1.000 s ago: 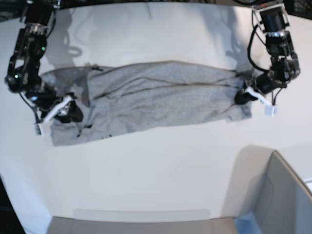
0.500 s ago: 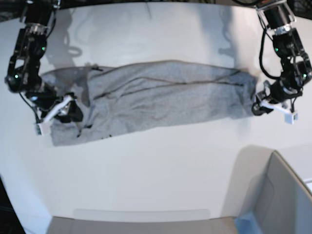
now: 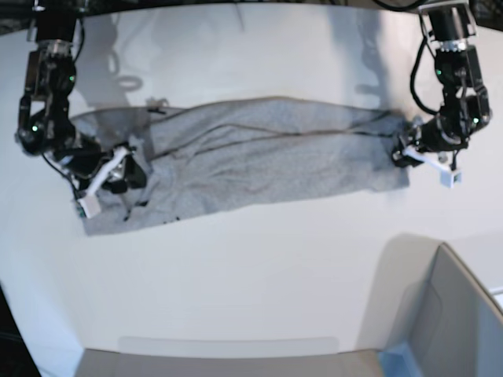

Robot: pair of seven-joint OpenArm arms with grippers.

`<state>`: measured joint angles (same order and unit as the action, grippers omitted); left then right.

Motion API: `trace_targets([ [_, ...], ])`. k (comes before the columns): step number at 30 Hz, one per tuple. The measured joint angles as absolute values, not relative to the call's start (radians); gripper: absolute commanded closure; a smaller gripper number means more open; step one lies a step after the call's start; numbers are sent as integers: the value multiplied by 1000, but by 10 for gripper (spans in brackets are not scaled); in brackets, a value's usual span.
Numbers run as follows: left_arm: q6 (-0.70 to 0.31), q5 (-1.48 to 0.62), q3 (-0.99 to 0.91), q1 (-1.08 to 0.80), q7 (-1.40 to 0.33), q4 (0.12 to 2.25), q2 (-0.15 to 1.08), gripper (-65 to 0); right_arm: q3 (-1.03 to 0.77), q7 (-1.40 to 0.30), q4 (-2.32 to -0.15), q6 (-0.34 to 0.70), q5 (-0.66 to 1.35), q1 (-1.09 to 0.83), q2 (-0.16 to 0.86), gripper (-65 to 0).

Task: Layout the t-shirt on the table in an organized manner, then fold the t-shirt properly
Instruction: 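Hold both strip ends and pull them apart to straighten the strip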

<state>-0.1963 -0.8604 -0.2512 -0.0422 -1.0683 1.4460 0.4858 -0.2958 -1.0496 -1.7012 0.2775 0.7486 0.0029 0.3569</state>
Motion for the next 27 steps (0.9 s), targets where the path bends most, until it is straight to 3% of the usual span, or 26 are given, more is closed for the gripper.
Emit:
trace_targets([
  [9, -195, -850, -251, -46, -1029, 1446, 515, -260, -295, -1050, -1701, 278, 749, 2, 356, -274],
  [13, -188, -703, -186, -48, -1019, 1445, 518, -260, -294, -1050, -1701, 278, 749, 2, 357, -274],
  [27, -196, -710, -192, -44, -985, 1444, 482, -260, -294, -1051, -1702, 278, 749, 0, 360, -274],
])
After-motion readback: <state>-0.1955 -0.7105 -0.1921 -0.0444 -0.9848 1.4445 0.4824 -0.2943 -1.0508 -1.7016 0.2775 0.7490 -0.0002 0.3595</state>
